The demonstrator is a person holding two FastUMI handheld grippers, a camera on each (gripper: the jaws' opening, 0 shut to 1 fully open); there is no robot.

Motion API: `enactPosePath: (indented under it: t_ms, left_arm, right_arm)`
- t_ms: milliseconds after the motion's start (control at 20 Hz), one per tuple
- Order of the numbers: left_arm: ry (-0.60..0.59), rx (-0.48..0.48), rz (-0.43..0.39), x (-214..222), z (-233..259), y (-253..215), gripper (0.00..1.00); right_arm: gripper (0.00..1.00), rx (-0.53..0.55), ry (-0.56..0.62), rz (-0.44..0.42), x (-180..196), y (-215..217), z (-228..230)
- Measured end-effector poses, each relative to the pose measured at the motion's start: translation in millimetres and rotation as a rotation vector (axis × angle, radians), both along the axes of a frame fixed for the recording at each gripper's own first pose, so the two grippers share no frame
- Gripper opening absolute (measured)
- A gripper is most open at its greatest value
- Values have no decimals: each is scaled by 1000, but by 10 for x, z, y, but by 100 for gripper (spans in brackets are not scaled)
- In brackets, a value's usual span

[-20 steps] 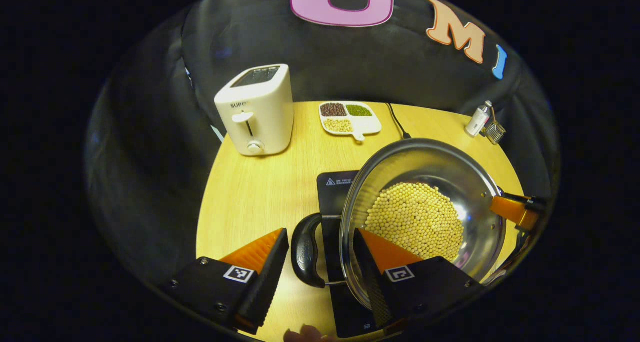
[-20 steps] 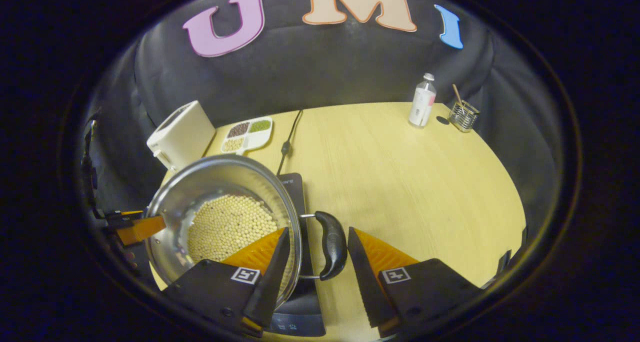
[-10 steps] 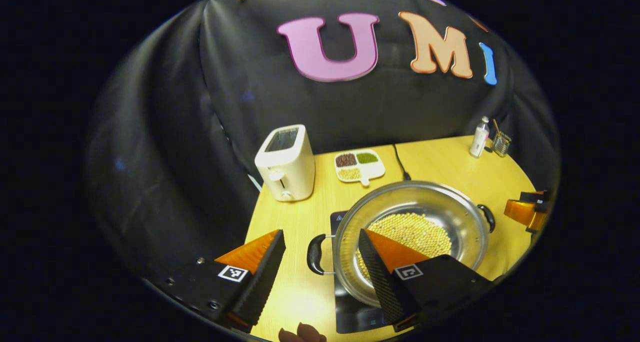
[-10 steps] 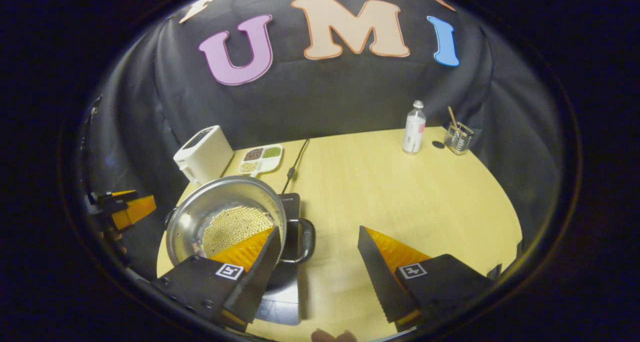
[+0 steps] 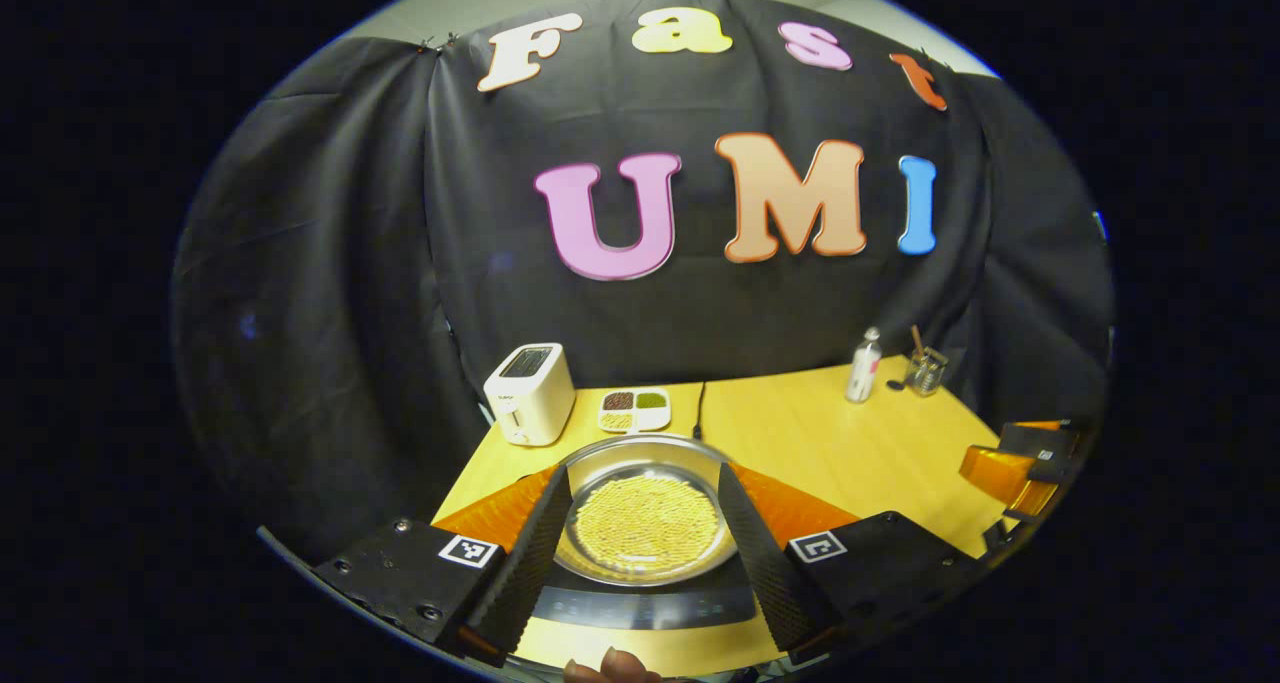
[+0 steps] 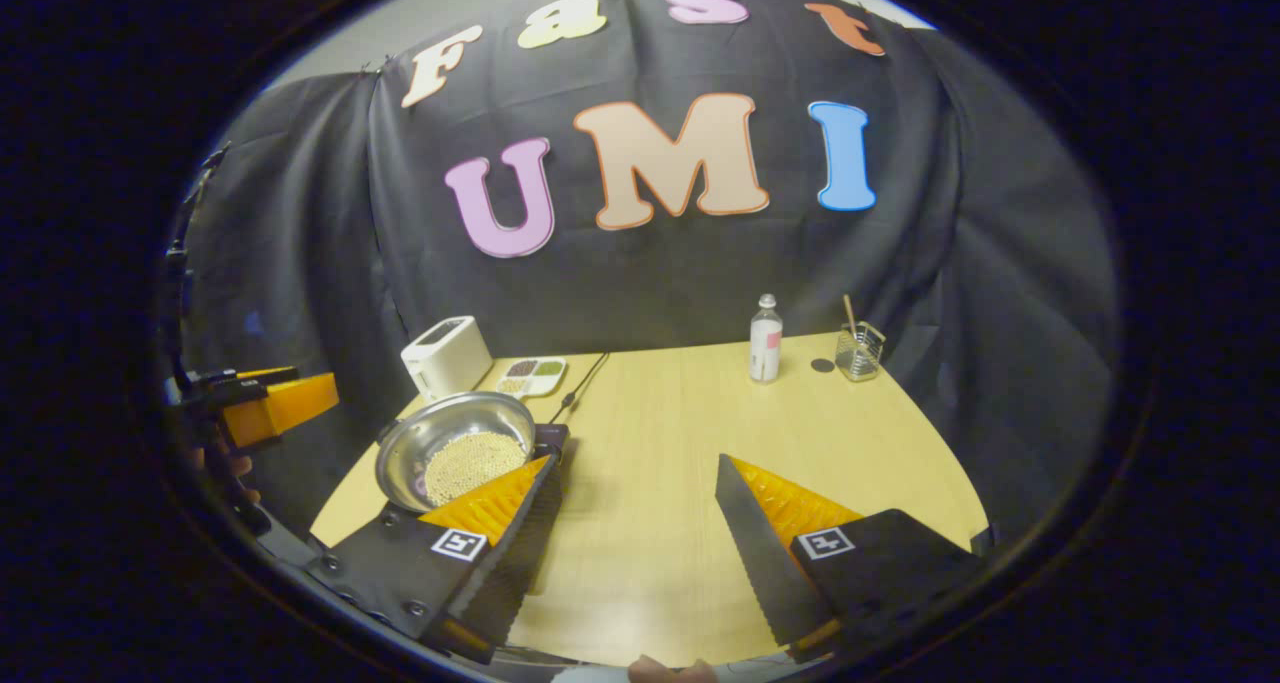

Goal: First push the handle of the pot to place it horizontally, then grasp the pot with both hands and set it on the induction cooktop.

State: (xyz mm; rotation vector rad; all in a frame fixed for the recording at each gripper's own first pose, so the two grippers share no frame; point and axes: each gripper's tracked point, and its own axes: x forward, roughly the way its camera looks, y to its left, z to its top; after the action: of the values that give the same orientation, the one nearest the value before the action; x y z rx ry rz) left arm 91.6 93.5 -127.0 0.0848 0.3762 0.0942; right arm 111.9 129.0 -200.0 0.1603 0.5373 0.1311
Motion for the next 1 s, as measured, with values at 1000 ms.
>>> enactPosePath:
  t_ms: [1000]
  left_arm:
    - [-215,-16,-135,-1267,766,-572,90]
  right_arm:
    - [94,-31,-284,8,-962,131,1598]
